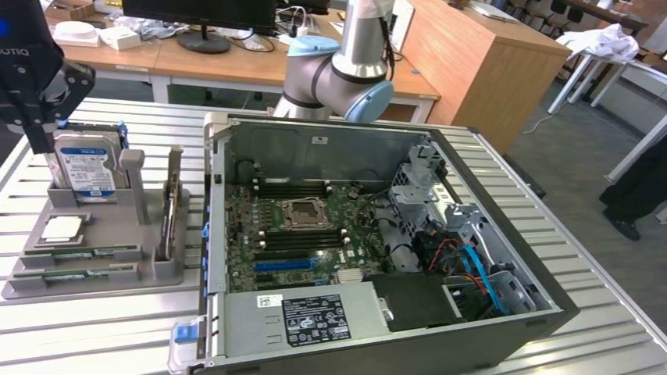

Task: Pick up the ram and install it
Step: 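Pick up the ram and move it above insertion slot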

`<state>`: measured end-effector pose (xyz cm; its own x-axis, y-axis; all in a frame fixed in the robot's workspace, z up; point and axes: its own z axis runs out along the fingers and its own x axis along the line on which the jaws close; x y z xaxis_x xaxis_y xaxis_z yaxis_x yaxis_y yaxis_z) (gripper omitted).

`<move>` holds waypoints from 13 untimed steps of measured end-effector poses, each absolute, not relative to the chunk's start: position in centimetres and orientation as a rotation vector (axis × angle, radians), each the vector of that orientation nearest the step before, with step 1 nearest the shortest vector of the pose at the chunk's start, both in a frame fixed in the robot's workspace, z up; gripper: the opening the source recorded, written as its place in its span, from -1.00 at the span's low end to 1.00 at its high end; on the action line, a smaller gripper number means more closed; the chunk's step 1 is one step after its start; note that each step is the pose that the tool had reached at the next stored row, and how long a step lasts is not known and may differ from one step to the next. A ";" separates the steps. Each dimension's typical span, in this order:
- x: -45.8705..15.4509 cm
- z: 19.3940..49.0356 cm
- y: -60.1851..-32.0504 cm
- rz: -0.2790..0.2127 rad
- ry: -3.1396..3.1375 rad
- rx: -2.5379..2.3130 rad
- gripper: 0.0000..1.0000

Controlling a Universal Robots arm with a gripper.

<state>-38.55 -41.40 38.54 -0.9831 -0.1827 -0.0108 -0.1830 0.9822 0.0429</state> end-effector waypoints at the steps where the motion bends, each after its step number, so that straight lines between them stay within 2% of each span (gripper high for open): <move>1: -38.6 38.5 -41.4 0.069 3.119 -0.313 -0.80; 13: -38.6 38.5 -41.4 0.069 3.075 -0.630 -0.80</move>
